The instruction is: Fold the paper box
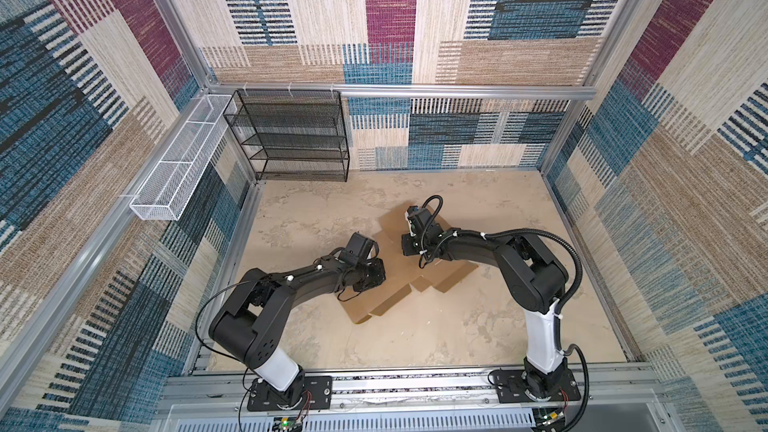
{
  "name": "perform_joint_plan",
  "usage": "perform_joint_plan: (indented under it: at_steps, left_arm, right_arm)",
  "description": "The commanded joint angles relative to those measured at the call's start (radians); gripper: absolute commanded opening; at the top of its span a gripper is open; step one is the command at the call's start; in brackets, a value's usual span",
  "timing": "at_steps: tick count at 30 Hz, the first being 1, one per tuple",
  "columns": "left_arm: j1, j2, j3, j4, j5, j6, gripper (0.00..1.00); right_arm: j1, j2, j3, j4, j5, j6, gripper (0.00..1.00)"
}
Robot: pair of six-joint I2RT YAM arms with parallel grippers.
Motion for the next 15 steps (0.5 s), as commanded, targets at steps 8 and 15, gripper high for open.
perform_joint_plan:
  at_steps: [8,15]
  left_arm:
    - [0.061,-0.087,0.102,-0.290,-0.079,0.209,0.00]
    - [0.075,-0.100,0.006,-0.300,-0.105,0.264,0.00]
  right_arm:
    - [0.001,-0.303,-0.221,-0.099,0.028,0.041,0.24]
    - [-0.004,-0.343,-0.286,-0.101,0.070,0.067,0.19]
